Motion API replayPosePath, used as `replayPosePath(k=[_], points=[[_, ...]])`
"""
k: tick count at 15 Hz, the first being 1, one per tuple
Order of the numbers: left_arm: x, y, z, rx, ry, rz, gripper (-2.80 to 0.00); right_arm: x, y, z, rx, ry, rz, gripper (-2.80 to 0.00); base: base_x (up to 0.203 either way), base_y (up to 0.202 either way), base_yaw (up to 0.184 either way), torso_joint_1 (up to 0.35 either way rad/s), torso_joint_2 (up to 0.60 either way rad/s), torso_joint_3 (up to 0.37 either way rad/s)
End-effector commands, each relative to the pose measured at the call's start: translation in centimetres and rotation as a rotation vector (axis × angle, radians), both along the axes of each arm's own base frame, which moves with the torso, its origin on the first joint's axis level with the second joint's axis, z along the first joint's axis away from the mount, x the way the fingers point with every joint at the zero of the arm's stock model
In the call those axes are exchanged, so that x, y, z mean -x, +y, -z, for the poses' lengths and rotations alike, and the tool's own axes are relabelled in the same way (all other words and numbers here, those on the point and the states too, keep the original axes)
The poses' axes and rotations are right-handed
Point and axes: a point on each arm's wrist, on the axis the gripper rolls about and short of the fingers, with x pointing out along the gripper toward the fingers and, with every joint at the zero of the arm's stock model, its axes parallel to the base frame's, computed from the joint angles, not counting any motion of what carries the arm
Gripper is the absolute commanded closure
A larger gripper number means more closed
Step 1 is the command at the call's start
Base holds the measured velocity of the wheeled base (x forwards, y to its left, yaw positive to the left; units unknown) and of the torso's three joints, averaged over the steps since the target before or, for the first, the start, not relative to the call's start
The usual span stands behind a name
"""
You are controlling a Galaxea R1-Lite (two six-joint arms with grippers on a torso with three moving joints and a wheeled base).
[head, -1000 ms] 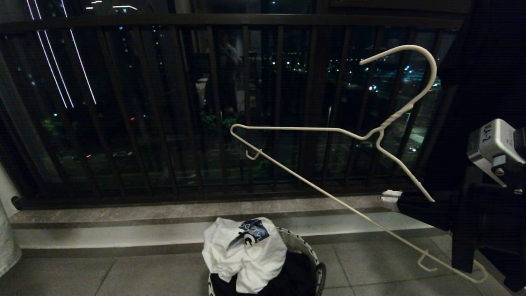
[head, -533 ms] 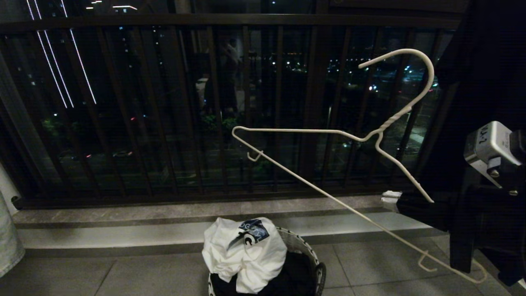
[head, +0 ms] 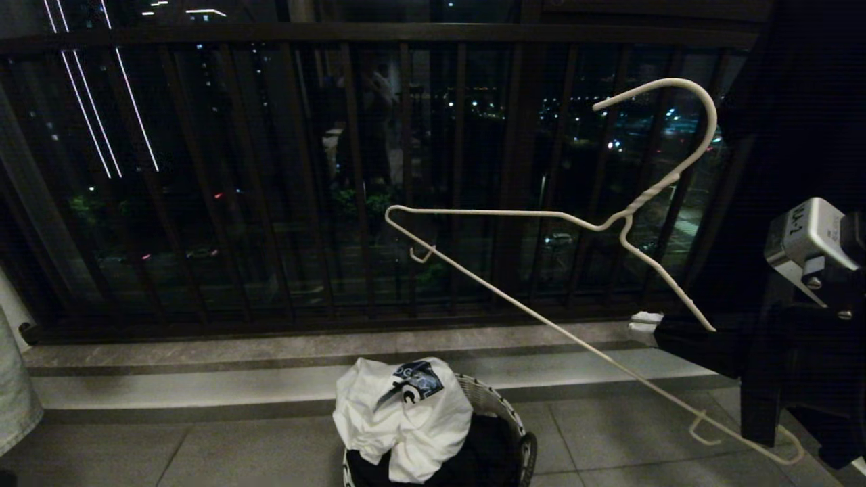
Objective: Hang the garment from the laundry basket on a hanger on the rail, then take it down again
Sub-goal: Pick up clothes from the basket
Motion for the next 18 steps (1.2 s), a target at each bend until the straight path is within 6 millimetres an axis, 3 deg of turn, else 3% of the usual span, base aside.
replayPosePath(k=[1,5,10,15,18], points=[[-4.8,-0.2,-3.3,-0.029,0.167,0.052,0.00,-0.3,-0.2,-0.1,-0.001,-0.002,0.016,0.00,0.000,0.000,0.000,0.000,0.00,0.000],[-12.6,-1.8,-6.8,-0.051,0.318,0.236,0.00,-2.7,-0.4,0.7,0.007,0.013,0.086,0.00,0.000,0.000,0.000,0.000,0.00,0.000],[-21.8,-7.2,-7.2,-0.095,0.463,0.436,0.00,-4.7,-0.9,0.5,0.006,-0.012,0.179,0.00,0.000,0.000,0.000,0.000,0.00,0.000],[-30.2,-11.8,-3.2,-0.127,0.646,0.499,0.00,-5.0,-1.5,0.2,0.006,-0.023,0.227,0.00,0.000,0.000,0.000,0.000,0.00,0.000],[-33.4,-14.8,0.4,-0.153,0.733,0.536,0.00,-5.6,-1.9,0.2,0.006,-0.020,0.252,0.00,0.000,0.000,0.000,0.000,0.00,0.000]])
